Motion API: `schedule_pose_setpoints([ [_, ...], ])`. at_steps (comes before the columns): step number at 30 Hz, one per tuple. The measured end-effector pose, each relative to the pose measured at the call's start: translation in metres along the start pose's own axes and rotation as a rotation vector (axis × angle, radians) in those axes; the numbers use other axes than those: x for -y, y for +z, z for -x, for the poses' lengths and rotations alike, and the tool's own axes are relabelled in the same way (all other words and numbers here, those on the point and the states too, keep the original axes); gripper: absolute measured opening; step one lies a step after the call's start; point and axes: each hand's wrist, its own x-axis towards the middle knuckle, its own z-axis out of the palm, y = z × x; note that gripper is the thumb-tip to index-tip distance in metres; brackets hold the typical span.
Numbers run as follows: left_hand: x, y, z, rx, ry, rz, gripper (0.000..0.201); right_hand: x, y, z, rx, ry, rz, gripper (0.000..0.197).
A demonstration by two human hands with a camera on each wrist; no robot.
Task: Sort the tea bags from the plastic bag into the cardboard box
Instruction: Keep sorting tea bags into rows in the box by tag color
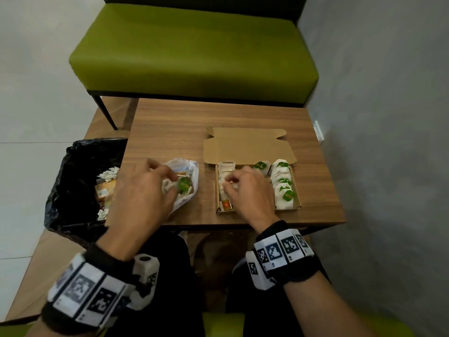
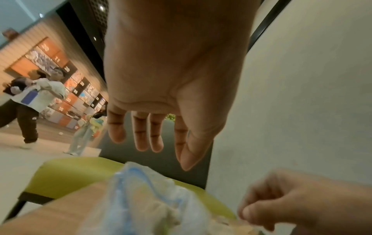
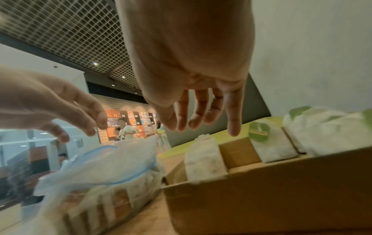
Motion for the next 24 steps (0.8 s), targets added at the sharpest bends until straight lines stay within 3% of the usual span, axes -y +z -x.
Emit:
schedule_pose_setpoints([
  [5, 0.021, 0.014, -0.018, 0.159, -0.068, -0.235, 0.029, 0.033, 0.012, -0.003, 0.077, -0.176, -0.141, 0.022],
  [8, 0.017, 0.027, -0.021, 0.15, -0.051, -0.255, 0.035, 0.044, 0.02, -0.003, 0.146, -0.195, -0.147, 0.023],
  [13, 0.013, 0.041, -0.03, 0.147, -0.058, -0.357, 0.041, 0.046, 0.027, -0.001, 0.127, -0.18, -0.137, 0.021],
  [18, 0.008, 0.043, -0.035, 0.118, -0.061, -0.369, 0.029, 0.045, 0.027, 0.002, 0.13, -0.155, -0.197, 0.019],
  [24, 0.01, 0.02, -0.023, 0.047, 0.062, -0.219, 0.018, 0.04, 0.021, 0.003, 0.066, -0.141, -0.317, 0.029],
])
